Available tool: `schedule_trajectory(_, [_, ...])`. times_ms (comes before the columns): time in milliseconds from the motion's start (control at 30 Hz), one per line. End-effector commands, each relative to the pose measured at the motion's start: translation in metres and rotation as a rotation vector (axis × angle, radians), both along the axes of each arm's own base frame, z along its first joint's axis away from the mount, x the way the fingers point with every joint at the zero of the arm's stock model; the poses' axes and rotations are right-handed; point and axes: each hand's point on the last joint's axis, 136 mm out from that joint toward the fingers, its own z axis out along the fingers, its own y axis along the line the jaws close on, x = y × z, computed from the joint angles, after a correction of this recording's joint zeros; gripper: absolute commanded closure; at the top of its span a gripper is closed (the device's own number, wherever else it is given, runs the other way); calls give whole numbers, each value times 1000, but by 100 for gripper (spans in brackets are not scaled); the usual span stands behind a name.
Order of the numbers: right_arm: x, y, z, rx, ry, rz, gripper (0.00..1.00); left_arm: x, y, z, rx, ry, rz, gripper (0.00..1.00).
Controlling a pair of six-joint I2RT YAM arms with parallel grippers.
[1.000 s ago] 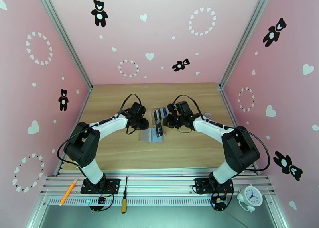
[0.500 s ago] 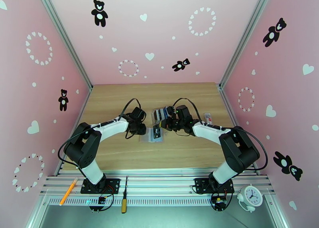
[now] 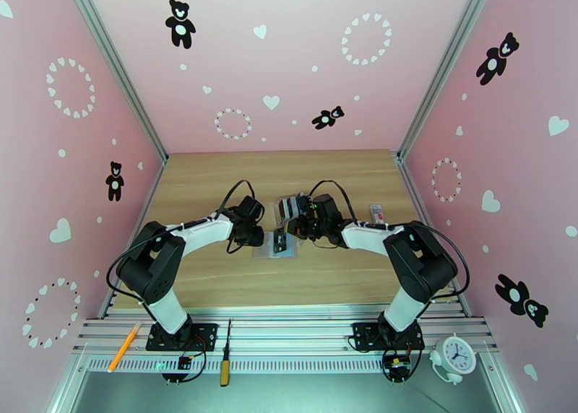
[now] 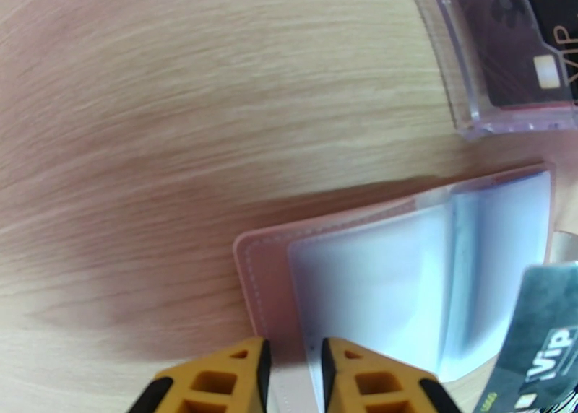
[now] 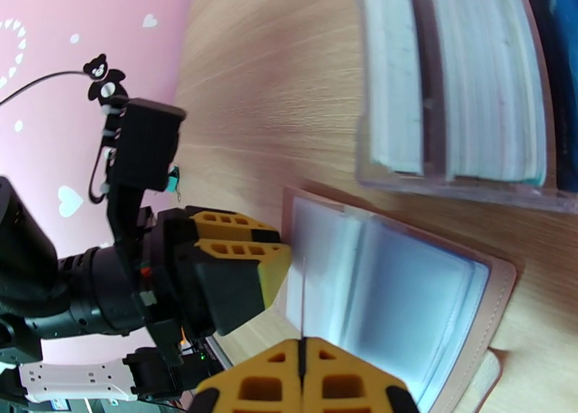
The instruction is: Put the credit cards into the card holder
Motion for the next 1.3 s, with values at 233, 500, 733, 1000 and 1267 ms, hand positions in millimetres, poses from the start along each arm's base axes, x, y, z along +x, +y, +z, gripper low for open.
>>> schedule_trajectory(233, [5,4,-15,5,8,-28,100,-6,1,-17,22,25,-17,74])
schedule_trajectory(500, [7,5,-30,8,22,-35,100,-8,2,-19,21,31,-17,76])
schedule_trajectory(733, [5,3,-35,0,25,-40,100,-9,1,-19,13,33,-14,77])
schedule_trajectory(1000, [2,-4,-45,-23,31,-61,100,-10,2,-19,12,33,-12,78])
schedule_trajectory(1267, [0,-13,-54,-47,56,-115,100,-12,3,-18,10,33,-6,79])
